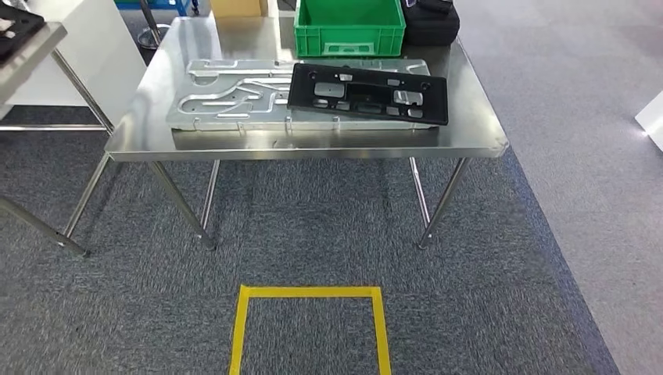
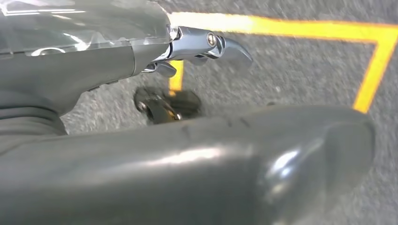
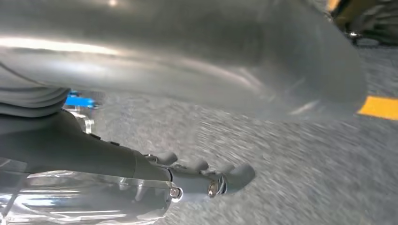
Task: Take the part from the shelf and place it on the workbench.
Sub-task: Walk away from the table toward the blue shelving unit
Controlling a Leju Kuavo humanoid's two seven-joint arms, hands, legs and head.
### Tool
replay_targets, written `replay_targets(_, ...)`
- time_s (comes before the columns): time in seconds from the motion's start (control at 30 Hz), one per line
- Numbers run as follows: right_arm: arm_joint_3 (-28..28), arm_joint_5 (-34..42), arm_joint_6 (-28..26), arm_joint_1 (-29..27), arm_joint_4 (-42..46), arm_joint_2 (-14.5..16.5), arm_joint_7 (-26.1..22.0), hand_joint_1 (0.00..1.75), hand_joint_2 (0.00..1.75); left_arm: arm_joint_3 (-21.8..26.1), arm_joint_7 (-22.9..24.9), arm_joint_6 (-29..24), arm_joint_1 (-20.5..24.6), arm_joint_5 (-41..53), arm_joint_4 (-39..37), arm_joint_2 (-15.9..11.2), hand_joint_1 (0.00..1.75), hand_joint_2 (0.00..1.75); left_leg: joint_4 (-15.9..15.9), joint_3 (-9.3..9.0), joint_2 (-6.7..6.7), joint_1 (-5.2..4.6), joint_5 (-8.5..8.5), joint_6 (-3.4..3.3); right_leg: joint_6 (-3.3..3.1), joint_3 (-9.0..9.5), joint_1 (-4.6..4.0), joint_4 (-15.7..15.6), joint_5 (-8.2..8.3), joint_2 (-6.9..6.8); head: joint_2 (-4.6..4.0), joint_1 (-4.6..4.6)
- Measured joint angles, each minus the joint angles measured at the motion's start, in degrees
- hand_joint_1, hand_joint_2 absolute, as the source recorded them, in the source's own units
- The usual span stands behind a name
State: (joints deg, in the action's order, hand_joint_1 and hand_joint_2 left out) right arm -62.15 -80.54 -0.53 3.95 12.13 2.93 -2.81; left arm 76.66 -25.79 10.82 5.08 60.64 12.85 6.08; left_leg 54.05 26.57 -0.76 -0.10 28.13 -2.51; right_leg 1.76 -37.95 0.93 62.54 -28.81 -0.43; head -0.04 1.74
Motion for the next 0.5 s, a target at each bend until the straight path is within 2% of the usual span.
replay_targets(0.03,0.2,0.0,0.3,0.0,-0.1,0.0,0.5,0.00,0.00,0.0,0.2,-0.1,0.0,0.0,0.0,0.0,0.00,0.00,0.1,0.96,-0.01,-0.05,-0.72,-0.19,0.17,-0.72,0.04,3.6,-3.12,0.04,0.00,-0.07)
replay_targets(0.07,0.4,0.0,0.5,-0.1,-0.1,0.0,1.0,0.00,0.00,0.0,0.3,-0.2,-0.1,0.0,0.0,-0.1,0.00,0.00,0.3,1.95,-0.02,-0.12,-1.42,-0.20,0.36,-1.27,0.07,7.2,-5.08,0.07,0.00,-0.07)
replay_targets(0.1,0.5,-0.1,0.6,-0.1,-0.1,0.0,1.5,0.00,0.00,0.0,0.6,-0.2,-0.1,0.0,0.0,-0.1,0.00,0.00,0.5,3.01,-0.05,-0.18,-2.07,-0.16,0.51,-1.35,0.08,10.0,-5.42,0.10,0.00,-0.08)
replay_targets(0.13,0.6,-0.1,0.7,-0.1,-0.1,-0.1,2.0,0.00,0.00,0.0,0.8,-0.3,-0.1,0.0,0.0,-0.1,0.00,0.00,0.9,4.12,-0.07,-0.21,-2.66,-0.06,0.61,-0.73,0.09,11.2,-4.39,0.11,0.00,-0.08)
replay_targets(0.17,0.6,-0.2,0.7,-0.1,-0.1,-0.1,2.4,0.00,0.00,0.0,0.9,-0.3,-0.1,0.0,0.0,-0.1,0.00,0.00,1.4,5.26,-0.08,-0.20,-3.16,0.08,0.64,0.81,0.13,10.6,-2.60,0.11,0.00,-0.08)
replay_targets(0.2,0.7,-0.2,0.7,-0.1,-0.1,-0.1,2.8,0.00,0.00,0.0,1.0,-0.3,-0.1,0.0,0.0,-0.1,0.00,0.00,2.0,6.36,-0.07,-0.18,-3.59,0.26,0.60,3.39,0.19,7.9,-1.07,0.11,0.00,-0.08)
replay_targets(0.23,0.7,-0.3,0.7,0.0,-0.1,-0.1,3.2,0.00,0.00,-0.1,1.1,-0.3,-0.1,0.1,0.0,-0.1,0.00,0.00,2.7,7.33,-0.05,-0.24,-3.91,0.47,0.49,6.65,0.19,3.8,-0.70,0.13,0.00,-0.08)
replay_targets(0.27,0.7,-0.3,0.7,0.0,-0.1,-0.2,3.5,0.00,0.00,-0.1,1.1,-0.3,-0.1,0.1,0.0,-0.1,0.00,0.00,3.3,8.09,-0.03,-0.31,-4.21,0.73,0.23,9.69,0.12,-0.5,-1.32,0.17,0.00,-0.05)
replay_targets(0.3,0.7,-0.4,0.7,0.0,-0.1,-0.2,3.7,0.00,0.00,-0.1,1.1,-0.2,-0.1,0.1,0.0,-0.1,0.00,0.00,3.8,8.59,-0.02,-0.37,-4.52,1.03,-0.09,11.87,0.01,-3.9,-2.25,0.19,0.00,-0.04)
replay_targets(0.33,0.8,-0.4,0.7,0.0,-0.1,-0.3,3.8,0.00,0.00,-0.1,1.1,-0.2,-0.1,0.1,0.0,-0.1,0.00,0.00,4.1,8.86,-0.02,-0.39,-4.91,1.36,-0.50,12.94,-0.16,-5.8,-3.05,0.21,0.00,-0.03)
replay_targets(0.4,0.8,-0.5,0.8,-0.1,-0.1,-0.3,3.9,0.00,0.00,-0.1,1.1,-0.2,-0.2,0.1,0.0,-0.1,0.00,0.00,4.2,9.23,0.02,-0.30,-5.66,2.09,-1.53,12.47,-0.20,-6.4,-2.55,0.07,0.00,-0.08)
replay_targets(0.43,0.8,-0.6,0.8,-0.1,-0.1,-0.3,3.9,0.00,0.00,-0.1,1.1,-0.2,-0.3,0.1,0.0,-0.2,0.00,0.00,4.6,9.64,0.11,-0.22,-5.01,2.46,-2.08,11.88,-0.15,-6.5,-1.89,-0.04,0.00,-0.06)
replay_targets(0.47,0.9,-0.8,0.9,-0.1,-0.1,-0.3,3.9,0.00,0.00,-0.1,1.1,-0.2,-0.4,0.1,0.0,-0.2,0.00,0.00,6.0,10.27,0.21,-0.14,-3.13,2.84,-2.57,11.10,-0.07,-6.6,-1.12,-0.16,0.00,-0.01)
replay_targets(0.5,1.0,-0.9,0.9,-0.1,-0.2,-0.3,3.7,0.00,0.00,-0.1,1.0,-0.3,-0.5,0.1,0.0,-0.2,0.00,0.00,8.4,11.06,0.30,0.03,-0.27,3.17,-2.95,10.24,-0.05,-6.6,-0.36,-0.27,0.00,0.06)
